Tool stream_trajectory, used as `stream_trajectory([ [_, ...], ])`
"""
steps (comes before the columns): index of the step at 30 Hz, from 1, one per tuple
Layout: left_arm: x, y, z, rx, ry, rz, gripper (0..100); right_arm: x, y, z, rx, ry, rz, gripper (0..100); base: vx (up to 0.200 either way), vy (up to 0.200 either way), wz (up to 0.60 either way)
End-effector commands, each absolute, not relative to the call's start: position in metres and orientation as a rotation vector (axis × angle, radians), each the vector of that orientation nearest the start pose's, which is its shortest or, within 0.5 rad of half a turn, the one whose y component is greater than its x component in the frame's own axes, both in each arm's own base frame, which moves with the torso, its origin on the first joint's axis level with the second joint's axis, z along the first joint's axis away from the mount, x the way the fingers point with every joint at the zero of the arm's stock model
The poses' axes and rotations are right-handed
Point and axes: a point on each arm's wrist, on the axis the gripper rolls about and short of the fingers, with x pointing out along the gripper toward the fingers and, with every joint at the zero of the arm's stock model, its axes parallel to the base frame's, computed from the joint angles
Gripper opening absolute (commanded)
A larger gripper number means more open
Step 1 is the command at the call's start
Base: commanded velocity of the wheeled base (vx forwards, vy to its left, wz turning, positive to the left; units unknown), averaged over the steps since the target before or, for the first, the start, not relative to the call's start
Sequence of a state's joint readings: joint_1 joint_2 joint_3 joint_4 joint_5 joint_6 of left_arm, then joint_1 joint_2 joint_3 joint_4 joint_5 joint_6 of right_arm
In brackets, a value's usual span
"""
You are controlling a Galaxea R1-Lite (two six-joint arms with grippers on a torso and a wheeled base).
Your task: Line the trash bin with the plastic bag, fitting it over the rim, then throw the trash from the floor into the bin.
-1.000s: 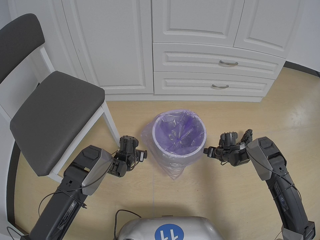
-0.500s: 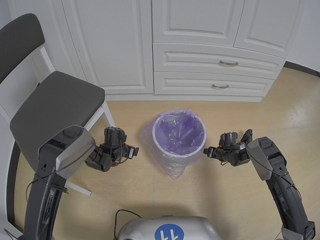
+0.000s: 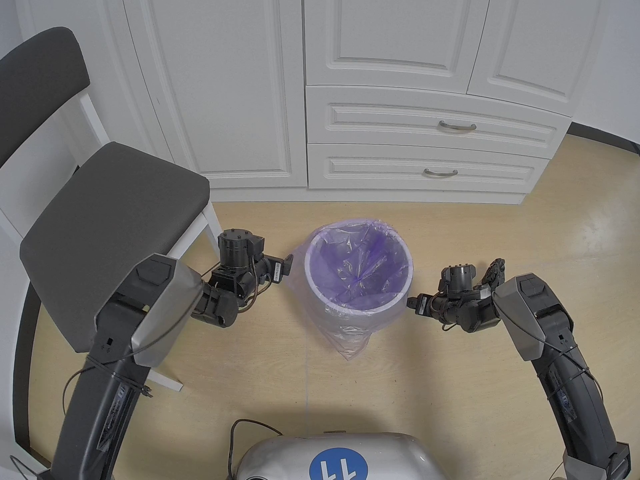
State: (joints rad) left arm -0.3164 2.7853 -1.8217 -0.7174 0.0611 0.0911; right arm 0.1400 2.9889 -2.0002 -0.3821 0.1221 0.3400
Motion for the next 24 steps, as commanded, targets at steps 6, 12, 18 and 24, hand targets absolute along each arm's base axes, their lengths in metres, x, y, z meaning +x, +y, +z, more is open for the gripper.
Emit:
stream_trajectory([
  [6,0.519,-0.171,-0.116,0.138,0.427,-0.34,100,0.534,0.078,-0.118,0.322,0.653,0.149,100,0.0,0.0,0.0],
  [12,0.517,-0.172,-0.118,0.094,0.465,-0.383,100,0.533,0.078,-0.118,0.321,0.654,0.15,100,0.0,0.0,0.0],
  [18,0.519,-0.17,-0.117,0.099,0.449,-0.35,100,0.533,0.078,-0.118,0.321,0.654,0.15,100,0.0,0.0,0.0],
  [24,0.524,-0.17,-0.09,0.095,0.353,-0.288,100,0.533,0.078,-0.119,0.321,0.656,0.148,100,0.0,0.0,0.0],
])
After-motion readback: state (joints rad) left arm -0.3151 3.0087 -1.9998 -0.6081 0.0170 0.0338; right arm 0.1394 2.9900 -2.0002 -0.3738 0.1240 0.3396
